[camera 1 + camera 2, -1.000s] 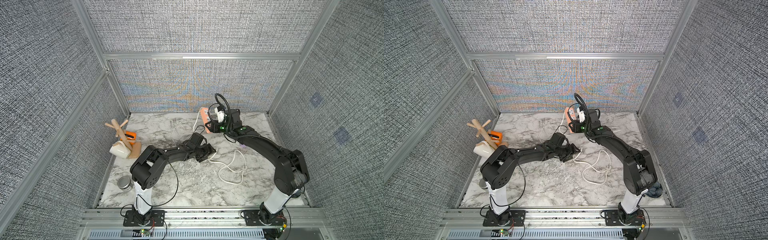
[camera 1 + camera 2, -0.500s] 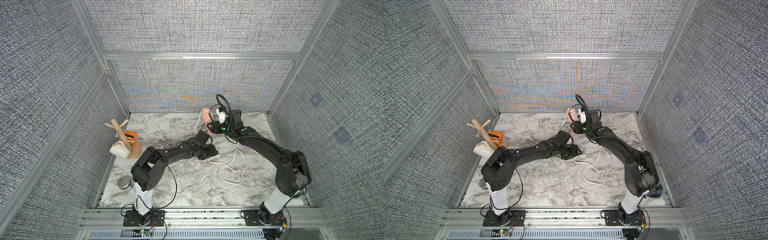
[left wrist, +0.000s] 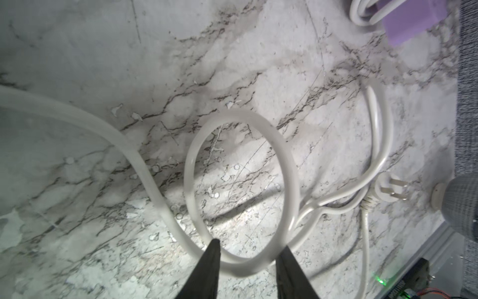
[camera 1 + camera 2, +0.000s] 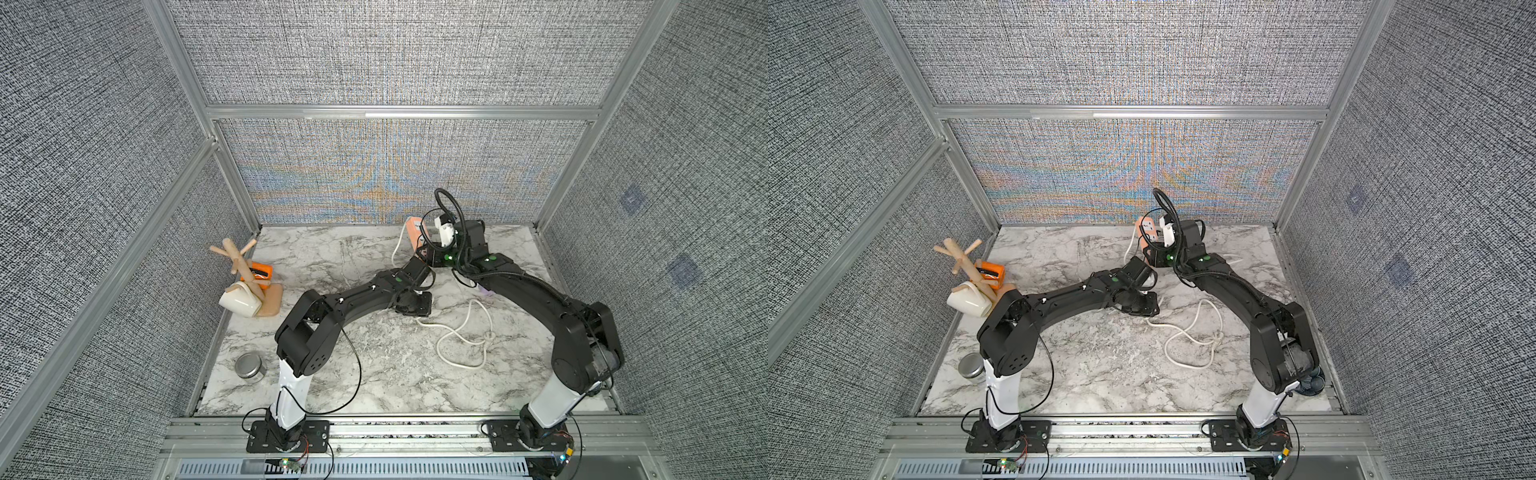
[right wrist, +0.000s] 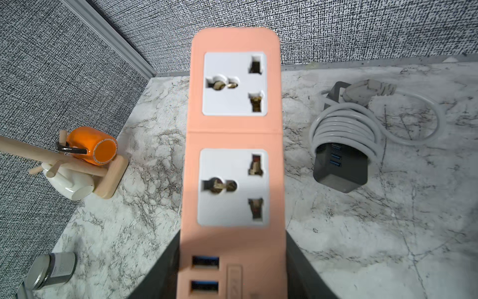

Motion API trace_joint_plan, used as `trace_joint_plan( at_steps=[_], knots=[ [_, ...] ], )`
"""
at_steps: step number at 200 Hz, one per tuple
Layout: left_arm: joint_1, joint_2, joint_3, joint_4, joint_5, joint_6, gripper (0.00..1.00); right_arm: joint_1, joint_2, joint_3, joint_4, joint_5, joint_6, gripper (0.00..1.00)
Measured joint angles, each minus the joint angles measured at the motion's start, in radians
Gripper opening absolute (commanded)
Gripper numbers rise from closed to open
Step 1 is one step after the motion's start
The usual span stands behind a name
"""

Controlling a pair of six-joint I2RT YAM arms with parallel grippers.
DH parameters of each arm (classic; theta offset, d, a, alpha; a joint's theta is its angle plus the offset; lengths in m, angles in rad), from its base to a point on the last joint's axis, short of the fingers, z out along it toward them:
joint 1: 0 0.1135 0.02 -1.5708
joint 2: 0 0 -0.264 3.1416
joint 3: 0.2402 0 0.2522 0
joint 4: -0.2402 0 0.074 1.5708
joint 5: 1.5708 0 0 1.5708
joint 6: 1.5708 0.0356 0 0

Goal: Unwrap the cord wrapped around the power strip
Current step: Move the power cord to the center of the board.

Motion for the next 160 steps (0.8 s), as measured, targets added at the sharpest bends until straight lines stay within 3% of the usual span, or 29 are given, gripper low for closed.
trace_joint_plan(
  at_steps=[61,96,160],
  knots=[
    [0.004,-0.082,-0.042,-0.1,-0.125,0.08,0.0,-0.002,-0.019,-0.027,-0.019,0.004,-0.005,0.04],
    [0.014,-0.196,-0.119,-0.163,-0.217,0.112,0.0,-0.002,-0.06,-0.081,-0.072,0.03,-0.025,0.03],
    [0.122,-0.412,-0.276,-0.313,-0.376,0.214,0.0,-0.003,-0.128,-0.165,-0.232,0.116,-0.082,0.02]
  ],
)
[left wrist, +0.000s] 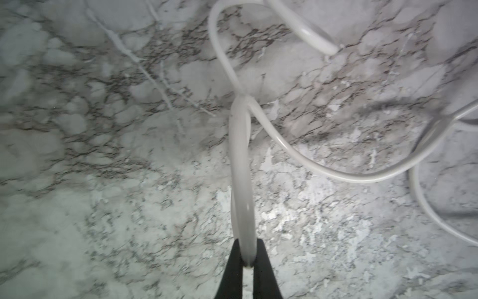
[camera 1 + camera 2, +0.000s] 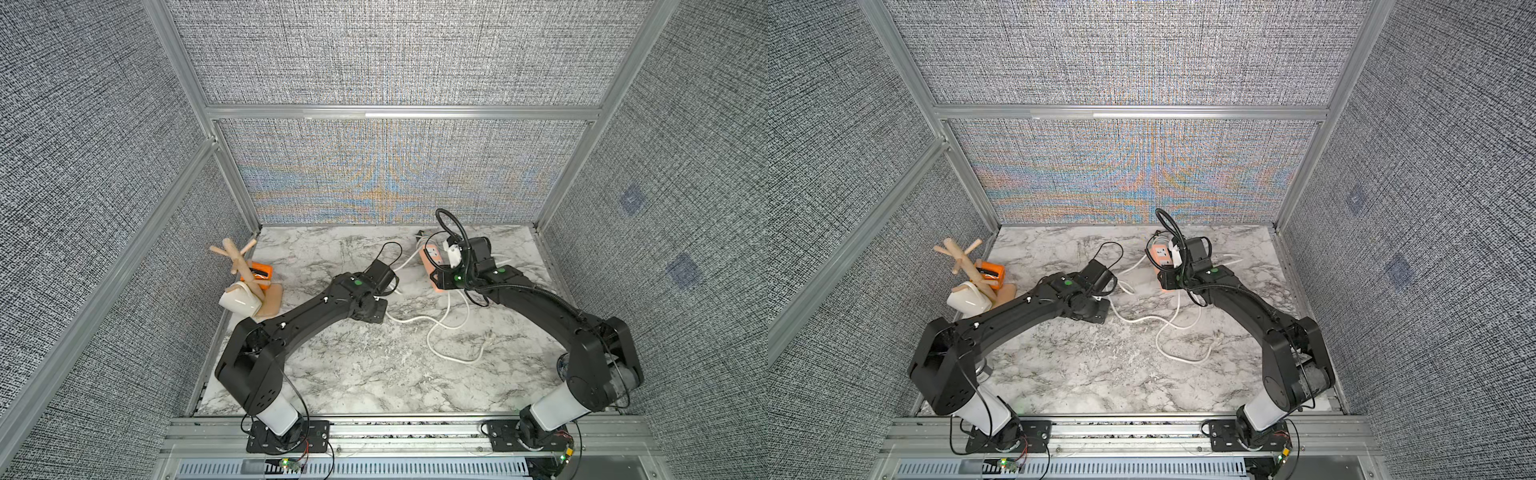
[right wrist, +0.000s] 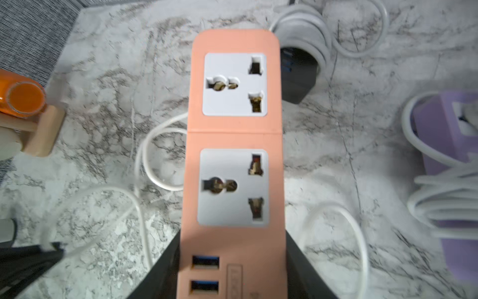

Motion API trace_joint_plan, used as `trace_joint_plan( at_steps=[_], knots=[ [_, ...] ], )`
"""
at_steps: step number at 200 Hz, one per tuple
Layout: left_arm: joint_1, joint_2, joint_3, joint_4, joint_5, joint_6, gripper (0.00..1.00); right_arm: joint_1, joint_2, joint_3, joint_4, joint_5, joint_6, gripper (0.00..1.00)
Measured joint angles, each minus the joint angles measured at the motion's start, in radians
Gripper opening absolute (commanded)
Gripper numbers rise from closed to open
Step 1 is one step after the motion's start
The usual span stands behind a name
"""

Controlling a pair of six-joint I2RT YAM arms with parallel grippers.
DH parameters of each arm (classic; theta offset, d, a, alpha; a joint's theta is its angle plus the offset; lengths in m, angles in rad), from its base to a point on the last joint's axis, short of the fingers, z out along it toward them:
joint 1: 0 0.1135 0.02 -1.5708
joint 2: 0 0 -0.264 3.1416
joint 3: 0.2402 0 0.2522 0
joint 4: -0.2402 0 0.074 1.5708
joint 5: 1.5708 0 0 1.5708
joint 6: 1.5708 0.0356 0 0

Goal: Unwrap the cord wrapped around the power strip
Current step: Move the power cord to the center of the board.

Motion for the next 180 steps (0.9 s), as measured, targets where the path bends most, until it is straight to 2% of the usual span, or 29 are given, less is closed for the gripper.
trace_joint_plan(
  at_steps=[59,105,180],
  knots=[
    [0.061,-0.005,-0.069,-0.099,-0.191,0.12,0.0,0.015,-0.049,-0.067,-0.109,0.031,-0.009,0.01],
    [0.143,0.016,-0.074,-0.15,-0.301,0.116,0.0,0.007,-0.063,-0.072,-0.158,0.079,-0.023,0.0],
    [0.167,-0.032,-0.092,-0.133,-0.265,0.099,0.0,-0.017,0.085,-0.087,-0.13,0.18,-0.029,0.0]
  ],
)
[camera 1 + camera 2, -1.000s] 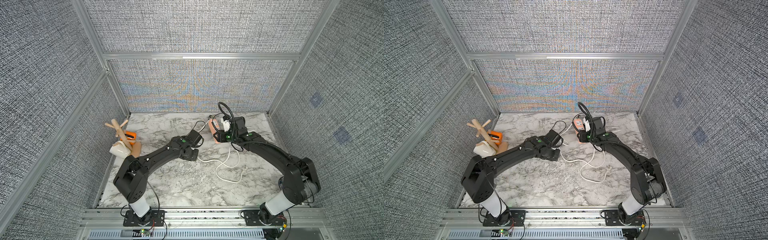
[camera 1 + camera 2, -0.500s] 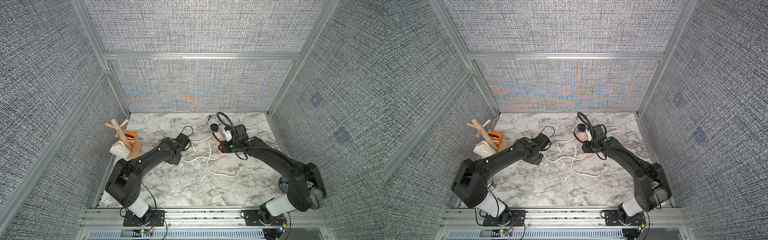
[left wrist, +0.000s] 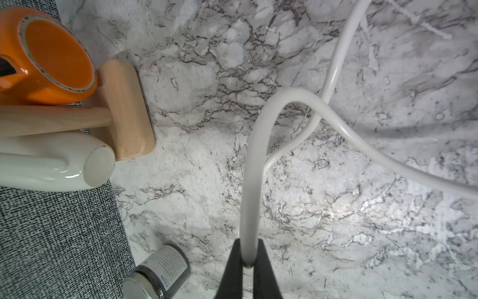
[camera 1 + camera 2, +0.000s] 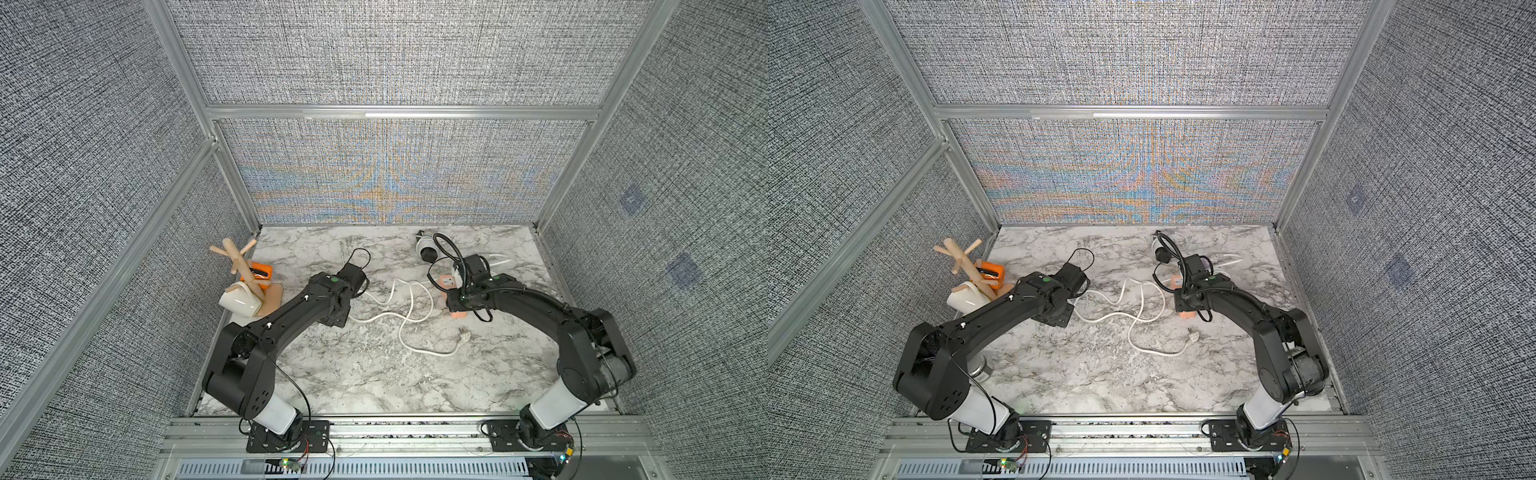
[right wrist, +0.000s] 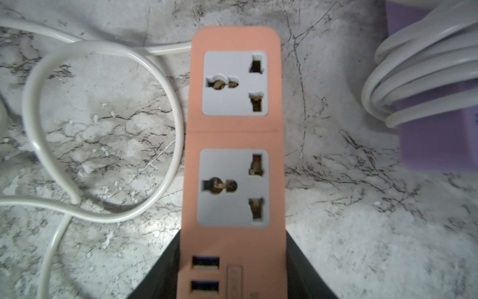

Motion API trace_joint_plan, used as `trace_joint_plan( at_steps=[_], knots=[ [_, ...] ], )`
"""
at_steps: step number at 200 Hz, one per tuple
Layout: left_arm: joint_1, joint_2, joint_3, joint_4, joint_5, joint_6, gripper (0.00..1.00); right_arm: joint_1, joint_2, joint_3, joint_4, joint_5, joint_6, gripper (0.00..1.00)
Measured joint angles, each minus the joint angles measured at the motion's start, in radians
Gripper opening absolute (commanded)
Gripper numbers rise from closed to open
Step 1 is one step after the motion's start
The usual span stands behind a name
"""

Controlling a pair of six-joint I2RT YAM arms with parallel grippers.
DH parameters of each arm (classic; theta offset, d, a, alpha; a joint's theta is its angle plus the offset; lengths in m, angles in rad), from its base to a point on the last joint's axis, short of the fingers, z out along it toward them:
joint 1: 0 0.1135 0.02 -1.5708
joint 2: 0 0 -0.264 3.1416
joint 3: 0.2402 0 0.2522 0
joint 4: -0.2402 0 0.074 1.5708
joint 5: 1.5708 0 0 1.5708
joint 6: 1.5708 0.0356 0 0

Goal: Unwrap the cord wrapped around the power strip
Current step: Move the power cord to the center of the board, then place the power strip at the center of the board.

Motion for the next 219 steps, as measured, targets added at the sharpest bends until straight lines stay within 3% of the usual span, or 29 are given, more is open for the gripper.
trace_joint_plan(
  at_steps=[25,50,81,136,219],
  knots=[
    [0.001,0.0,-0.002,0.005,0.002,-0.002,0.0,0.001,0.047,0.002,0.035,0.02,0.004,0.0],
    [0.001,0.0,-0.003,0.013,0.005,-0.006,0.0,0.002,0.07,-0.01,0.064,0.027,0.01,0.08],
    [0.001,0.0,-0.004,0.021,0.006,-0.012,0.0,0.004,0.065,-0.04,0.075,0.031,0.021,0.34],
    [0.001,-0.001,-0.014,0.042,0.015,-0.017,0.0,0.002,0.045,-0.058,0.066,0.036,0.048,0.62],
    [0.001,-0.023,-0.036,0.084,0.032,-0.032,0.0,0.04,-0.099,-0.115,-0.023,0.013,0.123,0.77]
  ],
)
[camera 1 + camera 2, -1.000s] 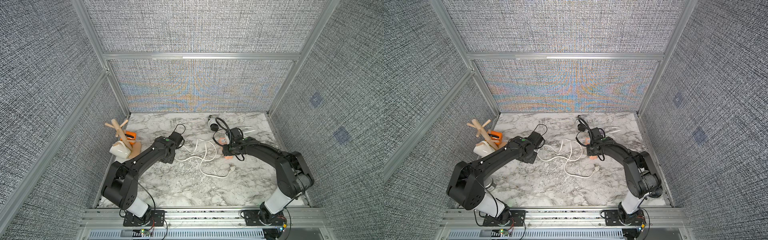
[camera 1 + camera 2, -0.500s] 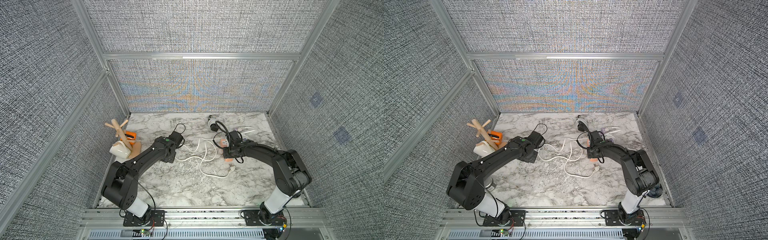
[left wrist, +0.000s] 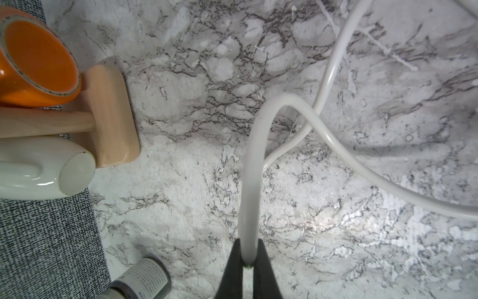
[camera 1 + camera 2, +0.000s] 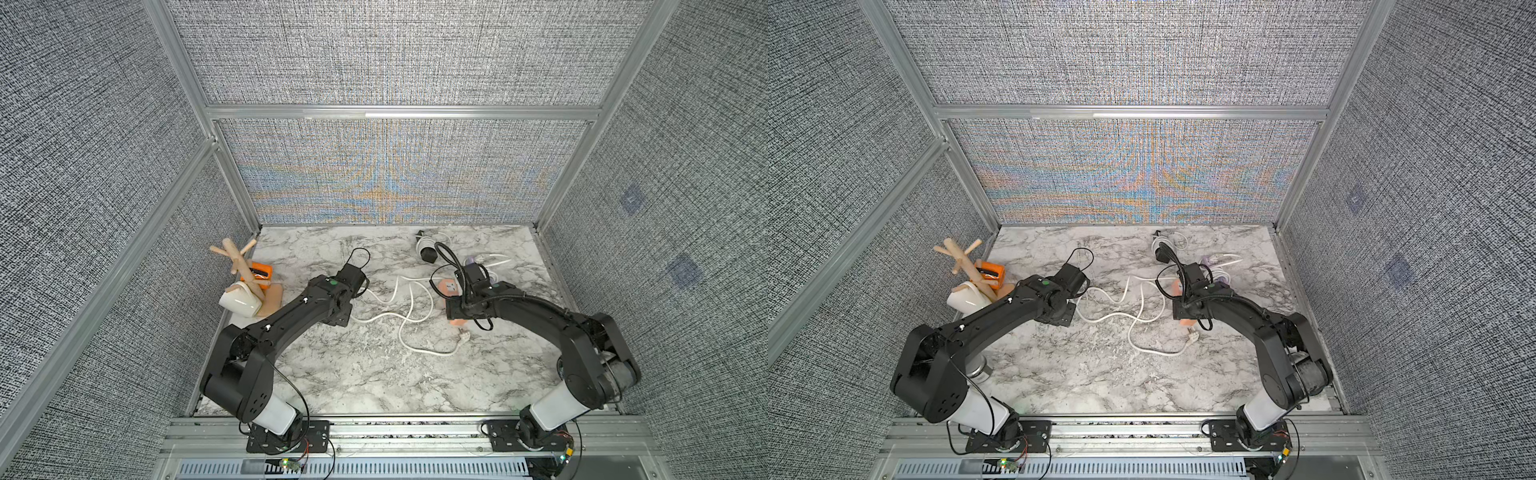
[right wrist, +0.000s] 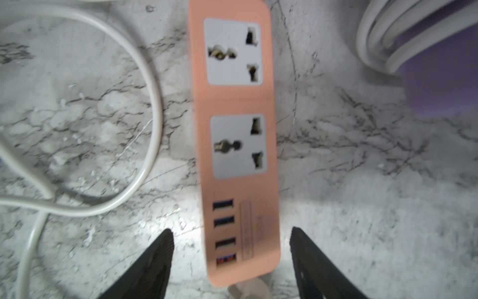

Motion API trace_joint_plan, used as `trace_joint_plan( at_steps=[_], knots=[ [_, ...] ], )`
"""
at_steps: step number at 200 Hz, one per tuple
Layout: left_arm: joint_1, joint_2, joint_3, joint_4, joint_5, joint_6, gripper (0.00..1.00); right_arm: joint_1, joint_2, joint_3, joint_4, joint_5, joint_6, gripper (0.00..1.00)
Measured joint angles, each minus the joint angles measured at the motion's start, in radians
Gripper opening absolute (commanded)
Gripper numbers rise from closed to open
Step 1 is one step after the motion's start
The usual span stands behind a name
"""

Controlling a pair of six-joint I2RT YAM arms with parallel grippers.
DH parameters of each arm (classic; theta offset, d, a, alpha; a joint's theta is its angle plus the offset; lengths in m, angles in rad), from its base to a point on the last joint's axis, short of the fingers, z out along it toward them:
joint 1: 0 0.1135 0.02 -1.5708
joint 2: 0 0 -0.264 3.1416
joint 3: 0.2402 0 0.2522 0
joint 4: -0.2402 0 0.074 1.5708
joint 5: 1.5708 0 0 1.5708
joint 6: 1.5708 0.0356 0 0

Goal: Unwrap the cord wrapped around the power strip
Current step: Place the power strip at the center of the board, then adjust the power cord at the center of the board.

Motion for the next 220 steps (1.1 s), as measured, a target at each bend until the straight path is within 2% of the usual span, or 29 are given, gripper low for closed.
trace_joint_plan(
  at_steps=[52,87,127,165,177,196,220],
  knots=[
    [0.0,-0.026,-0.009,0.025,0.003,-0.01,0.0,0.042,-0.141,-0.23,-0.058,-0.075,0.211,0.8],
    [0.0,-0.034,-0.009,0.033,0.003,-0.01,0.0,0.064,-0.109,-0.234,-0.018,-0.068,0.282,0.73],
    [0.001,-0.04,-0.02,0.04,-0.01,-0.012,0.0,0.083,-0.044,-0.211,0.066,-0.056,0.302,0.47],
    [0.003,-0.048,-0.026,0.043,-0.042,-0.018,0.0,0.079,-0.074,-0.253,0.085,-0.021,0.309,0.21],
    [0.008,-0.045,-0.026,0.044,-0.052,-0.019,0.0,0.065,-0.087,-0.262,0.076,-0.033,0.311,0.16],
    [0.019,-0.036,-0.024,0.04,-0.073,-0.022,0.0,0.018,-0.102,-0.266,0.071,-0.043,0.298,0.13],
    [0.039,-0.038,-0.024,0.031,-0.101,-0.029,0.0,-0.11,-0.132,-0.285,0.053,-0.007,0.257,0.08]
  ],
)
